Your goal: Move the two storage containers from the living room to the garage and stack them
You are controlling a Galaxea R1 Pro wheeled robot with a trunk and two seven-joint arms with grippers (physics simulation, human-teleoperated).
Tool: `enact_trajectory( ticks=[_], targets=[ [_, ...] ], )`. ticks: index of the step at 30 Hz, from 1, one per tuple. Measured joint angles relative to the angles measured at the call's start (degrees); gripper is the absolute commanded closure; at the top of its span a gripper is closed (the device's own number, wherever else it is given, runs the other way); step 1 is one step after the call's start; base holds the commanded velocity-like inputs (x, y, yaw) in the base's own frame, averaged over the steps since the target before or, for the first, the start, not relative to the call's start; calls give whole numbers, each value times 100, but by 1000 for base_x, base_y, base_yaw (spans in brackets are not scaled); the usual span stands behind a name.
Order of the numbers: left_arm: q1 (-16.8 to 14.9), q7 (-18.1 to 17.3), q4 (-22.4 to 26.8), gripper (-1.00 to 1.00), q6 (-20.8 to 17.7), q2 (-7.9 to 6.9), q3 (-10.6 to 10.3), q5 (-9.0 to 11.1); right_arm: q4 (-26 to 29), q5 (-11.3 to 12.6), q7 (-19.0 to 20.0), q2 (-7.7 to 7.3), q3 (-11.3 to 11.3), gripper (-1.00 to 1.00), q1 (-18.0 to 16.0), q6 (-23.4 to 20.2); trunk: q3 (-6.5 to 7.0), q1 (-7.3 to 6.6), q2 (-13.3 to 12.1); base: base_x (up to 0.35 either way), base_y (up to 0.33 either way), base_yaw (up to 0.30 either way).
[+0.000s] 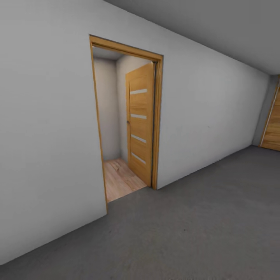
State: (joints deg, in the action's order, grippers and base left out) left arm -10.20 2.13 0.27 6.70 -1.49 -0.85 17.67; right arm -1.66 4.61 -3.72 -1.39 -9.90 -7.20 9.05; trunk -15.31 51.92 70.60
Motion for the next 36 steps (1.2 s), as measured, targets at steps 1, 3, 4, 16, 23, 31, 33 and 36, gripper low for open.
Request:
enact_trajectory(
  ticks=[1,3,4,16,23,31,33,36],
  targets=[
    [1,0,0,-100,0,0,0,-1,0,0,0,2,2,-100,3,0,0,0,0,0,0,-297],
    [0,-1,0,-100,0,0,0,-1,0,1,0,3,4,-100,3,0,0,0,0,18,0,-298],
    [1,-2,0,-100,0,0,0,-2,0,1,0,5,4,-100,2,1,0,0,0,44,0,-299],
    [-2,-2,0,-100,0,0,0,-11,2,-35,1,35,-10,-100,5,-8,29,-3,1,148,0,-282],
    [0,-4,2,-100,-70,-1,-9,-21,0,-60,-1,63,-33,-100,6,-93,41,-4,1,301,0,-51],
    [4,-5,2,-100,-131,2,-19,-22,-1,-62,-13,41,-35,-100,5,-104,42,-4,0,317,-33,-5],
    [1,-5,3,-100,-132,5,-22,-22,-1,-62,-30,42,-35,-100,6,-103,42,-4,0,319,-133,0],
    [3,-6,3,-100,-133,1,-23,-22,-1,-69,-49,45,-40,-100,5,-98,42,-4,0,319,-149,0]
  ],
)
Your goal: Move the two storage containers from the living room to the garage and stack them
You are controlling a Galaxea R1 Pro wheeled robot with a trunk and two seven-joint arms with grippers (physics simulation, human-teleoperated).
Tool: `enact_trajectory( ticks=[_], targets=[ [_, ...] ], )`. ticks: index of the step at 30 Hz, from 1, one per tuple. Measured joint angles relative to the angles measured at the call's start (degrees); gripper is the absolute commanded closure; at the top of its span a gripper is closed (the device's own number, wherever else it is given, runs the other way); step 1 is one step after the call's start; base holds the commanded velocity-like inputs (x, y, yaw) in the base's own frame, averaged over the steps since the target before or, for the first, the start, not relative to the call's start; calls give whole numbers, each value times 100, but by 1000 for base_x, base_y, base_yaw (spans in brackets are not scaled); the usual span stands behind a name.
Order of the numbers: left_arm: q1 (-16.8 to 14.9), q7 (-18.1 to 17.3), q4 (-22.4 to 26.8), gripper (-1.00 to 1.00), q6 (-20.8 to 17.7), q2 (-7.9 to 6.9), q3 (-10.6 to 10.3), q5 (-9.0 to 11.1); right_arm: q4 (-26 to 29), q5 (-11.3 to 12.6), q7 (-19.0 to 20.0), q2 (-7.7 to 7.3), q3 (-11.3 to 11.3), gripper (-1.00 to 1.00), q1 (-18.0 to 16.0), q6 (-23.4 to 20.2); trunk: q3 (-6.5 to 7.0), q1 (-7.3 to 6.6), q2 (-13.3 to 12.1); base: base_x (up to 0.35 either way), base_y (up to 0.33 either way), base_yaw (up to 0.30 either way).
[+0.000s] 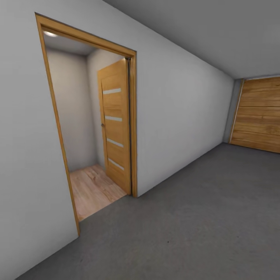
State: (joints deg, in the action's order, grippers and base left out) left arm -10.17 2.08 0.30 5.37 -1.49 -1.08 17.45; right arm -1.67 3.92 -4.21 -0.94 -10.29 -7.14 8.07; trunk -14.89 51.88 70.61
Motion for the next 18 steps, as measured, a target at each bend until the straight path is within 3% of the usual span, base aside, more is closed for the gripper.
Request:
enact_trajectory(
  ticks=[18],
  targets=[
    [-2,2,-2,-100,-45,-19,14,61,1,-2,42,65,13,-100,-2,15,0,0,0,319,-142,0]
  ],
)
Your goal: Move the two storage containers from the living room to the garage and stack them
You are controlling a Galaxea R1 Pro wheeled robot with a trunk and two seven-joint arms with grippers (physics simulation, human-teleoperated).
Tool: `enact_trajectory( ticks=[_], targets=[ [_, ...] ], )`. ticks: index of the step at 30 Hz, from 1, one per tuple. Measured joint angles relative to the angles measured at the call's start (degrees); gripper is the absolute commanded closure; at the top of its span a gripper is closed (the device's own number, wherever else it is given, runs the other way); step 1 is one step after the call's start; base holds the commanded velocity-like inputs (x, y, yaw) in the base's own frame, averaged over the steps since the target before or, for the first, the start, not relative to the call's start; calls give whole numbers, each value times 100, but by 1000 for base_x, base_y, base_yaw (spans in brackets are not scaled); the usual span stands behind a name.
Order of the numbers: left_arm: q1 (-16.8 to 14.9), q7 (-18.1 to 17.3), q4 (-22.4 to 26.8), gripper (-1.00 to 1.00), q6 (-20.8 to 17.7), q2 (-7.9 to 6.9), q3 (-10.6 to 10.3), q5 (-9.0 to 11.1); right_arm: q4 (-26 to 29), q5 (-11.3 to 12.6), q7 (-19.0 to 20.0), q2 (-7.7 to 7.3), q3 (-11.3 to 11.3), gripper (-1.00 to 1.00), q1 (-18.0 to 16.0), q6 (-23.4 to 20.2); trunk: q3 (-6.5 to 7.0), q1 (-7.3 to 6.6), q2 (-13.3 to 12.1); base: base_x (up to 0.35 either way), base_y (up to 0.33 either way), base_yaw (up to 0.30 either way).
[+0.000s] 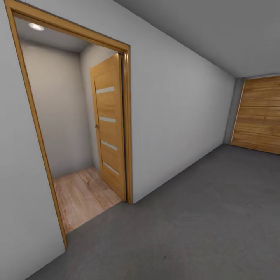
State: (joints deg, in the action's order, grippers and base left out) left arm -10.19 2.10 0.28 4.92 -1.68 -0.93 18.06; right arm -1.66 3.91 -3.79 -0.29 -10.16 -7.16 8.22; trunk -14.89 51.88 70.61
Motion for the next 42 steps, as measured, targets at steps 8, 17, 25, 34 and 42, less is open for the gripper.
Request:
enact_trajectory(
  ticks=[8,17,25,34,42],
  targets=[
    [-2,-1,2,-100,-8,0,0,1,2,-47,9,-13,-13,-100,0,71,0,0,0,319,-98,110],
    [1,-1,3,-100,-7,0,0,-3,4,-37,14,-27,-12,-100,-2,67,0,0,0,319,-93,259],
    [0,1,-2,-100,-7,0,0,0,3,-2,10,-5,-3,-100,1,52,0,0,0,319,-91,67],
    [3,-1,3,-100,-7,0,0,1,6,-16,10,-16,0,-100,0,74,0,0,0,319,-91,243],
    [0,-1,3,-100,-7,2,0,1,1,-16,10,-18,-3,-100,1,68,0,0,0,319,-91,276]
  ],
)
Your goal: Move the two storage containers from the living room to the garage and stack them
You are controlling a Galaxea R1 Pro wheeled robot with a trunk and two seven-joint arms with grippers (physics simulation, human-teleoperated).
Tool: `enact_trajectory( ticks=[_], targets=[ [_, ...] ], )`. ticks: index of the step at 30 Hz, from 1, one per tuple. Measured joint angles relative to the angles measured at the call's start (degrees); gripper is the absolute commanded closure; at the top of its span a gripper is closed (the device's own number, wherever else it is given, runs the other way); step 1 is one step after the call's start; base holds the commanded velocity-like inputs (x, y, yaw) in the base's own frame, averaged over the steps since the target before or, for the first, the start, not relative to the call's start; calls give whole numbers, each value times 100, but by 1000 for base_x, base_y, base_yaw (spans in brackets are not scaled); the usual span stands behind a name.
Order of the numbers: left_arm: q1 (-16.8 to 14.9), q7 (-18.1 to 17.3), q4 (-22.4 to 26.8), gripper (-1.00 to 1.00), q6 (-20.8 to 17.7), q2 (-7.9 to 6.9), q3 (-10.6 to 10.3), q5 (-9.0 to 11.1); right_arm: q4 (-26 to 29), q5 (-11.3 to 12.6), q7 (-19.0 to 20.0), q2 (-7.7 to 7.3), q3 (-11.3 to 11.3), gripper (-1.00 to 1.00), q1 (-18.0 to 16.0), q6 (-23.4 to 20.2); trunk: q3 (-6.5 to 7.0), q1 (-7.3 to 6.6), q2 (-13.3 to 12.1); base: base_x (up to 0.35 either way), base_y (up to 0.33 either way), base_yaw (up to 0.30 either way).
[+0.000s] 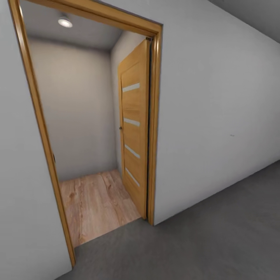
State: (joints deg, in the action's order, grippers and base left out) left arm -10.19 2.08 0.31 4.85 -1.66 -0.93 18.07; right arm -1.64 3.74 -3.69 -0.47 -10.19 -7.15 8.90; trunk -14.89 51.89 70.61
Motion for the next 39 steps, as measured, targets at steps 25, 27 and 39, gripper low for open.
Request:
enact_trajectory(
  ticks=[25,27,39],
  targets=[
    [2,10,-1,-100,-7,-2,0,0,5,3,-17,7,-6,-100,1,-2,0,0,0,321,-14,275],
    [1,10,-1,-100,-8,3,0,0,1,8,-21,6,-5,-100,1,-13,0,0,0,322,0,130],
    [1,-7,-2,-100,0,8,7,1,5,-15,-74,-10,-33,-100,2,-19,0,0,0,317,0,19]
  ],
)
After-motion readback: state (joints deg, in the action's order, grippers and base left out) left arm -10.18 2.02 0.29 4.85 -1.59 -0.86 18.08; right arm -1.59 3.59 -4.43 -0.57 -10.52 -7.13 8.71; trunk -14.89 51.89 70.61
